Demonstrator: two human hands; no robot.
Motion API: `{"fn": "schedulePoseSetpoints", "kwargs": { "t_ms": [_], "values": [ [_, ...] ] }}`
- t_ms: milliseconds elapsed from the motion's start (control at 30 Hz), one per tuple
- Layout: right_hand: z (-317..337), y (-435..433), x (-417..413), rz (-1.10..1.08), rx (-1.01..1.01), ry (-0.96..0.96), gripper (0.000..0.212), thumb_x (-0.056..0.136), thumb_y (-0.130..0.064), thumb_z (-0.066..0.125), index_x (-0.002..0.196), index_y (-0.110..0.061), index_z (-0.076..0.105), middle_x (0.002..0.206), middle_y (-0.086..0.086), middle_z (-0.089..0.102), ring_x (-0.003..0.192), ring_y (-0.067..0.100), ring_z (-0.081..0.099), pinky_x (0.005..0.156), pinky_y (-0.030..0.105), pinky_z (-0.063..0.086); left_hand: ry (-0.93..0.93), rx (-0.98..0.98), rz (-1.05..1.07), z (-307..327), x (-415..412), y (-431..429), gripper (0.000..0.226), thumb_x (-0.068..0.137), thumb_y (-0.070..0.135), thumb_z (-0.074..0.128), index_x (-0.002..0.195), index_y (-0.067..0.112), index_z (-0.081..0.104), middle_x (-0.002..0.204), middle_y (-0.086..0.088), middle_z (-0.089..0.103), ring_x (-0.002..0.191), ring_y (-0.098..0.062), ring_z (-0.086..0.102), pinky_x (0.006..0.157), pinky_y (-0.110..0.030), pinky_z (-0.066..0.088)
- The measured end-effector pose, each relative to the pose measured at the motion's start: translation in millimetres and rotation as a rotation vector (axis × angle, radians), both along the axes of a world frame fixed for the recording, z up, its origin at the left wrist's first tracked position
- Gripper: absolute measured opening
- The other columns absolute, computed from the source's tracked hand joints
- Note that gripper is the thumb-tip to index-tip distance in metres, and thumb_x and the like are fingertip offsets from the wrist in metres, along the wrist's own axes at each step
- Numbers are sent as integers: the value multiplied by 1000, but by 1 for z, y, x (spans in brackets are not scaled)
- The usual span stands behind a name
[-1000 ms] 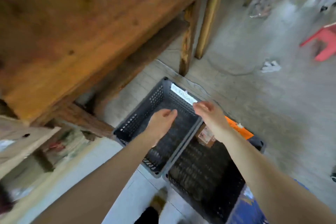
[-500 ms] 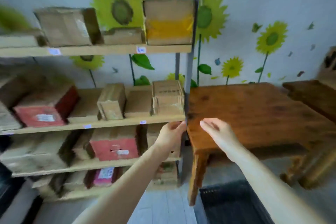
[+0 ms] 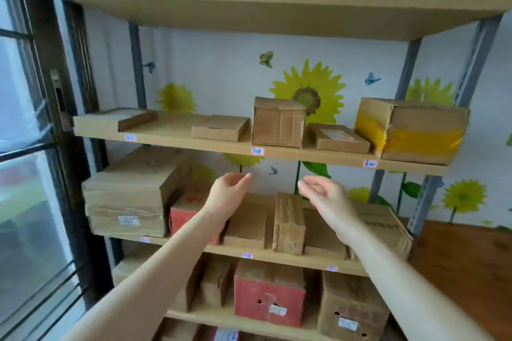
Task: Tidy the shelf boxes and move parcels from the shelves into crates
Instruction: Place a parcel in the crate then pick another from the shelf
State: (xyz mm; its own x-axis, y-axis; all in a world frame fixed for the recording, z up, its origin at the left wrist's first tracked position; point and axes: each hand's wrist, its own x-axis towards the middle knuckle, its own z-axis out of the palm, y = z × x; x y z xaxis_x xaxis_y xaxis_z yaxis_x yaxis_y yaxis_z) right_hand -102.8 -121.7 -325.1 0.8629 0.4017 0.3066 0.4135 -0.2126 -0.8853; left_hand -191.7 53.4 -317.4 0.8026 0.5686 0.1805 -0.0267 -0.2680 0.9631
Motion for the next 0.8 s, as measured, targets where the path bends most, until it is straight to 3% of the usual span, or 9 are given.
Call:
{"fn": "schedulePoseSetpoints", "kwargs": {
  "t_ms": [67,100,167,367,500,600,700,733,800],
  "values": [
    [6,27,3,12,-20,-18,39,87,-35,59,121,-15,57,118,1,63,105,8,58,85,19,44,-26,19,22,8,2,25,36,90,36,53,117,12,59,110,-6,66,98,-22,62,86,-32,51],
    [9,42,6,19,-30,-31,38,87,-34,59,120,-15,57,117,1,63,104,8,58,84,19,43,-42,30,33,11,4,39,35,91,35,53,116,12,59,107,-4,66,89,-17,62,75,-24,52],
    [18,71,15,32,-40,-62,36,88,-32,58,120,-15,58,116,1,63,103,9,57,84,20,41,-70,59,67,15,13,65,32,90,33,54,113,12,61,102,-2,65,80,-9,59,62,-16,45],
    [54,166,56,57,-157,-322,32,95,-23,46,121,-11,57,122,2,60,106,4,50,85,16,35,-143,164,236,36,59,141,29,90,27,55,110,8,63,105,-5,65,100,-21,59,80,-24,41],
    [76,228,87,-6,-329,-457,36,97,-22,37,128,-10,51,132,11,51,122,24,47,97,27,33,-48,332,305,54,99,190,19,91,24,47,98,13,62,97,-2,59,100,-27,53,75,-25,39],
    [77,259,107,-47,-552,-456,42,97,-34,33,132,-13,46,136,14,45,126,31,42,101,35,32,143,536,298,58,121,218,30,93,24,42,65,17,44,76,0,47,89,-24,45,73,-26,35],
    [73,275,121,-58,-750,-442,39,97,-43,27,105,-18,56,125,16,52,121,33,45,100,39,32,283,709,230,57,133,230,35,95,27,38,75,6,55,75,-7,53,77,-26,51,64,-29,38],
    [71,278,124,-53,-785,-462,42,96,-44,27,107,-16,56,125,15,53,122,32,44,102,39,30,257,724,208,56,136,234,35,96,27,37,79,4,58,76,-8,55,75,-26,52,63,-28,37],
    [71,281,127,-16,-761,-435,54,93,-53,32,131,-17,45,135,9,48,129,29,38,107,39,28,83,658,188,54,137,242,32,96,24,38,86,3,60,81,-7,58,76,-24,52,64,-27,36]
  ]
}}
